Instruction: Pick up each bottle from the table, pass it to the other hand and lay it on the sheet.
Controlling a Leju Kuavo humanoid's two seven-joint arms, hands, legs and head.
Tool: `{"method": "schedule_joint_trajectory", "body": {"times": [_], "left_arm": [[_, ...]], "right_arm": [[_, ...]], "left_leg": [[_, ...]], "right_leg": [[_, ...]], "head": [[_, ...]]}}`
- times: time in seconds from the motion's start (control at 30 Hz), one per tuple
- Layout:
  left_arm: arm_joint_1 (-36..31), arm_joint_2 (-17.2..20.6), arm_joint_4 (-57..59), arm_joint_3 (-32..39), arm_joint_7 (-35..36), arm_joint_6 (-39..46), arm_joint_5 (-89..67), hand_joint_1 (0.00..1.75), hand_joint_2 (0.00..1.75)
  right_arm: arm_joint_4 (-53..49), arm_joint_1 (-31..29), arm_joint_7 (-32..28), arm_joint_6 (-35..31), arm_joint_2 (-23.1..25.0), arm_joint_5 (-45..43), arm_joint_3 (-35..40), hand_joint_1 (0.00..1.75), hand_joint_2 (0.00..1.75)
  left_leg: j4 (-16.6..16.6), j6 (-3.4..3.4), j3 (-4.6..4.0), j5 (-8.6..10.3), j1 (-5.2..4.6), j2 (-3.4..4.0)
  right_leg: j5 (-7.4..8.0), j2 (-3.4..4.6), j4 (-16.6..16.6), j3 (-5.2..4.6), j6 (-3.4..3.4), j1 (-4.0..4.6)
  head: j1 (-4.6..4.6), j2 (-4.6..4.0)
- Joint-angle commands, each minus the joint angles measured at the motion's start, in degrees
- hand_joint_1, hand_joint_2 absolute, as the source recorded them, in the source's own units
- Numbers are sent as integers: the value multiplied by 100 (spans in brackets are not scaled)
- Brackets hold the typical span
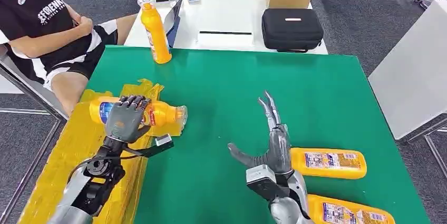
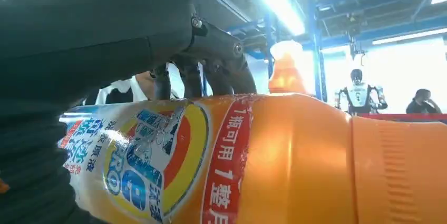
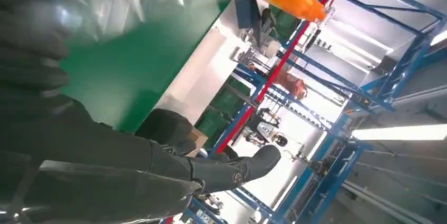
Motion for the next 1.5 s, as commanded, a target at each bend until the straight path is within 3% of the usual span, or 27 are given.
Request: {"method": "schedule_joint_trajectory", "body": {"times": [0.03,0.1,0.13,0.17,0.43,0.57,0.87,0.93,1.0,1.13,1.17,1.2,1.23,1.3,1.47,1.5], "left_arm": [[-210,-225,609,105,-166,-56,145,175,175],[-215,-254,656,81,-203,-44,160,175,175],[-210,-261,687,72,-210,-41,167,73,175],[-209,-260,726,62,-200,-68,162,0,175],[-176,-268,930,49,-150,-319,140,0,175],[-276,-332,1433,-22,-87,-1411,131,0,175],[-390,-497,1756,38,-271,-1855,408,0,175],[-308,-550,1511,150,-612,-1724,838,0,175],[-44,-680,732,363,-1456,-1569,1991,0,175],[585,-769,-1230,638,-2678,-2421,4888,0,175],[639,-721,-1409,613,-2638,-2466,4946,0,175],[770,-793,-1854,772,-2919,-2904,5893,0,175],[818,-790,-2007,787,-2933,-3038,6089,0,175],[948,-866,-2425,865,-3014,-3523,6987,0,175],[965,-871,-2485,877,-3014,-3581,7111,0,175],[1019,-881,-2731,886,-3014,-3903,7767,0,175]], "right_arm": [[395,-213,46,36,85,-40,-107,0,175],[392,-216,71,74,110,-39,-119,0,175],[385,-211,81,95,117,-30,-126,0,175],[388,-212,84,110,121,-22,-130,0,175],[463,-187,56,125,78,-18,-130,0,175],[646,-241,-4,133,119,-75,-132,0,175],[645,-229,-17,146,220,-46,-222,0,175],[576,-190,-1,139,226,15,-270,0,175],[440,-121,31,-11,184,209,-347,0,175],[223,-86,-2,-440,46,588,-492,0,175],[201,-94,-5,-444,18,586,-491,0,175],[7,-4,-250,-450,278,1415,-1096,0,175],[27,-21,-268,-450,252,1385,-1105,0,175],[-301,66,-642,-450,573,2148,-1769,0,175],[-348,76,-699,-450,620,2253,-1856,0,175],[-620,89,-907,-450,881,2914,-2305,0,175]], "left_leg": [[-5,-11,19,-6,2,0],[-4,-11,20,-7,4,-2],[-3,-15,28,-12,4,-3],[-3,-13,23,-9,5,-2],[-5,-12,23,-8,4,0],[-7,-16,33,-11,4,0],[-7,-12,25,-5,2,-8],[-7,-14,31,-8,3,-3],[-4,-15,32,-9,3,-5],[7,-9,9,-11,6,-7],[10,-13,21,-20,7,-4],[7,-10,13,-13,5,-3],[13,-15,23,-25,6,-4],[6,-8,7,-8,2,-3],[7,-15,20,-16,5,-4],[3,-11,13,-11,5,-2]], "right_leg": [[-7,-6,-5,19,-2,2],[-8,-9,-4,21,-2,3],[-13,-13,-2,29,-2,4],[-10,-10,-4,24,-1,4],[-7,-7,-6,24,-2,4],[-11,-9,-7,33,-2,4],[-7,-17,-6,27,-2,2],[-7,-13,-7,34,-2,3],[-8,-14,-5,36,-2,3],[-9,-16,2,15,0,6],[-18,-17,5,25,0,7],[-10,-13,2,17,1,6],[-23,-17,9,27,1,7],[-8,-13,4,9,1,2],[-15,-15,4,21,-2,5],[-8,-11,-1,15,-1,5]], "head": [[0,0],[0,0],[-2,0],[0,0],[0,0],[0,0],[-2,0],[-2,0],[-2,0],[0,0],[-2,0],[0,0],[-2,0],[0,0],[-2,0],[-2,0]]}}
